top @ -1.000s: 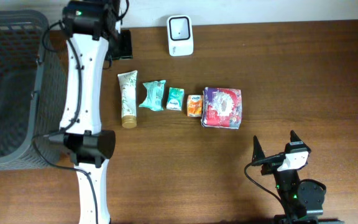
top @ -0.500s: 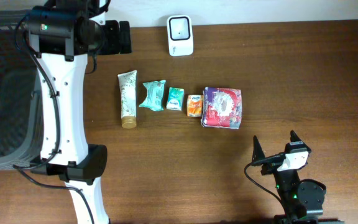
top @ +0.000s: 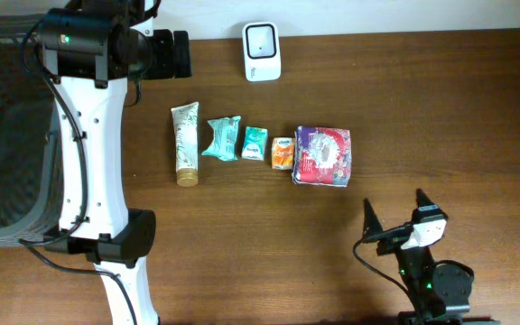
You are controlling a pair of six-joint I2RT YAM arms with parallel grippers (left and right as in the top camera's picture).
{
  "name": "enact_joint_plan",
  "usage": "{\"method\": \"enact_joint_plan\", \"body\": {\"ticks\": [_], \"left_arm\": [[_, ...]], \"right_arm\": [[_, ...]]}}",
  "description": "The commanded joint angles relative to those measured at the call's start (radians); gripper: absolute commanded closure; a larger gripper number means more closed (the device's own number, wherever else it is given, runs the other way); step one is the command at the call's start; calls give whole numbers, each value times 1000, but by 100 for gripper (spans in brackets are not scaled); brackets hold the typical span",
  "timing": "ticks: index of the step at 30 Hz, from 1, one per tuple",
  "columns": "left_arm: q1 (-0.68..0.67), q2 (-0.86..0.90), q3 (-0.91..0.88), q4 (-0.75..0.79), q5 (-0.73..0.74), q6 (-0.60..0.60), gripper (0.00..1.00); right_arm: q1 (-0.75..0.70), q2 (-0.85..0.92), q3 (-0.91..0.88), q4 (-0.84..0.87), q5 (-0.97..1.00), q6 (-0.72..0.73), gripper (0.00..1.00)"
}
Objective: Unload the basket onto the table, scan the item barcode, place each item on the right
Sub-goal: 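Raise the right arm and move its gripper toward the tissue box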
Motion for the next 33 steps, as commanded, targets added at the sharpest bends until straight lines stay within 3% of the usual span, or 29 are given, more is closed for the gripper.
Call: {"method": "enact_joint_plan", "body": {"ticks": [1,6,10,13,18,21,25,29,33], "left_arm": [[5,-4,0,-1,0,5,1],[5,-4,0,-1,0,5,1],[5,-4,0,-1,-1,5,1],[5,-4,0,-1,0,5,1],[5,-4,0,-1,-1,5,1],[5,-4,0,-1,0,5,1],[5,-4,0,-1,-1,5,1],[5,-4,0,-1,-1,5,1],[5,-4,0,-1,-1,5,1]], "right_arm": [[-3,-7,-8,40,-186,34,1],[-3,-7,-8,100,-319,34,1],[-3,-7,-8,334,-349,34,1],[-3,-6,-6,610,-265,34,1],[-3,32,131,618,-61,23,1],[-4,142,278,524,-50,22,1],[-3,392,575,243,-63,0,1],[-3,713,1004,-223,-83,-163,1],[-3,1020,1389,-637,-84,-181,1]]}}
